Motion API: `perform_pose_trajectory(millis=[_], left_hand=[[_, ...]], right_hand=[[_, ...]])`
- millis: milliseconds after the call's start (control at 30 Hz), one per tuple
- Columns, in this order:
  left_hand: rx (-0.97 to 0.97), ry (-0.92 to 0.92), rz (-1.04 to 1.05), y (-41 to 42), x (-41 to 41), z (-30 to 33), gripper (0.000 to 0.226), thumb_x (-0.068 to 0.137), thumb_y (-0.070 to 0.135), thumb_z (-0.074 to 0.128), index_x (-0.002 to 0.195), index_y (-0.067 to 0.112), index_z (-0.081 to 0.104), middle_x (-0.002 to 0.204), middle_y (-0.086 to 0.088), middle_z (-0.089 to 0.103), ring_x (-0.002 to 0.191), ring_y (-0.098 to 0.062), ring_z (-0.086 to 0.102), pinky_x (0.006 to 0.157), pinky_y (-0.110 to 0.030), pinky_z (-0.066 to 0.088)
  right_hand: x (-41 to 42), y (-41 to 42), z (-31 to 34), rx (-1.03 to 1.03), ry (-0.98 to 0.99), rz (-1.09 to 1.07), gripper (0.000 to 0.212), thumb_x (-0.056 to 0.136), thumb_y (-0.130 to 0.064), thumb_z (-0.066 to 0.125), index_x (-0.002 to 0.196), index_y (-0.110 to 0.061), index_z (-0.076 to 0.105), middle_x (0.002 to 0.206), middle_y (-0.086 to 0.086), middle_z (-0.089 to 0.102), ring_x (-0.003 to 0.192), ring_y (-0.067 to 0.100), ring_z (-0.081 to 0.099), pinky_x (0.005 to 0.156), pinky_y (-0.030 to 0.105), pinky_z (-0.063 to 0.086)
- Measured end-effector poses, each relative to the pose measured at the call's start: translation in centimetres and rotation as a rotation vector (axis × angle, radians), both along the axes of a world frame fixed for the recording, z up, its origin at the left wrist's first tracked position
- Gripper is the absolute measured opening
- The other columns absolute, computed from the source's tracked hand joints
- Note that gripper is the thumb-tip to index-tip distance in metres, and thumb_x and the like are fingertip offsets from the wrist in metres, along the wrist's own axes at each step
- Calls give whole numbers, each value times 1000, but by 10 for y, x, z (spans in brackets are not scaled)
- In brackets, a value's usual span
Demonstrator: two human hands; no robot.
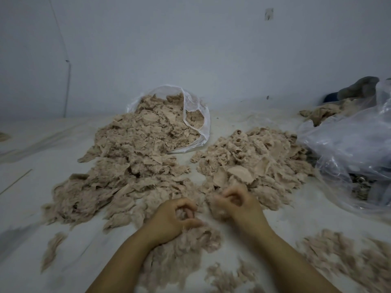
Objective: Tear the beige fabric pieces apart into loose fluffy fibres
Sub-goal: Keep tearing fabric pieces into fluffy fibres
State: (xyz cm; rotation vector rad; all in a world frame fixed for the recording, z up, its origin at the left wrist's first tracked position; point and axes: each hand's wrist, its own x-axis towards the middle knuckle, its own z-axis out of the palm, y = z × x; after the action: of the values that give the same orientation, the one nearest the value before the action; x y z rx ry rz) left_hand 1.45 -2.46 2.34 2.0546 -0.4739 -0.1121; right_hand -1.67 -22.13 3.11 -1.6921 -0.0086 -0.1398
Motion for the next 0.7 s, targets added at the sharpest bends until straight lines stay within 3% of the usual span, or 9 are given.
perform_pose_trajectory(millis=[100,167,267,300,367,467,567,633,700], left_hand=[[-20,-65,115,0,3,-2,12,80,16,74,85,22,65,83,8,65,79,3,60,70,-8,44],[-44,-17,49,2,3,1,16,79,30,75,92,26,66,94,9,66,91,-2,61,75,-9,45],[61,-6,-115,1,-2,1,32,71,41,79,100,34,68,101,15,68,95,3,62,78,-10,46],[59,-20,-140,0,-4,2,20,75,30,78,92,37,70,95,17,70,90,4,63,74,-10,46],[22,-33,-110,2,-2,2,43,84,0,62,68,39,72,73,18,70,70,4,63,64,-11,45],[-51,-9,78,6,2,3,50,84,-11,44,61,26,68,64,11,64,64,-7,57,59,-14,42],[-134,70,77,6,0,8,17,78,21,56,90,26,66,96,11,63,79,-3,58,65,-17,44],[-131,99,-7,5,-3,7,52,65,50,64,114,33,61,117,18,58,102,4,57,82,-13,46],[-82,26,-48,-1,-7,6,56,64,50,74,117,35,60,117,23,59,104,10,56,82,-8,44]], right_hand=[[-7,8,-5,-491,-5,380,27,66,-44,81,87,-32,70,83,-14,60,69,-6,52,62,12,41],[-3,12,-8,-601,-132,313,6,79,-27,74,83,-28,69,75,-14,58,65,-5,50,61,14,40],[-2,12,-9,-358,-128,133,20,86,-7,63,77,-24,62,68,-10,58,57,-1,50,57,15,39],[-1,11,-8,-233,-88,99,18,86,-4,61,77,-19,62,66,-5,58,55,4,50,55,17,40],[-1,9,-5,19,-9,65,16,88,1,58,77,-11,60,61,4,54,52,13,49,50,20,42],[0,6,1,251,112,21,18,92,-1,55,79,-12,61,48,1,51,42,11,46,48,23,37],[-1,6,2,247,159,48,18,90,-3,59,74,-12,59,45,-1,51,41,10,46,50,25,37],[-4,10,0,212,163,143,19,88,-3,61,71,-10,60,50,1,54,44,11,48,49,23,40],[-7,16,-2,188,170,212,14,88,-4,61,76,-9,64,55,4,59,47,12,51,49,24,44]])
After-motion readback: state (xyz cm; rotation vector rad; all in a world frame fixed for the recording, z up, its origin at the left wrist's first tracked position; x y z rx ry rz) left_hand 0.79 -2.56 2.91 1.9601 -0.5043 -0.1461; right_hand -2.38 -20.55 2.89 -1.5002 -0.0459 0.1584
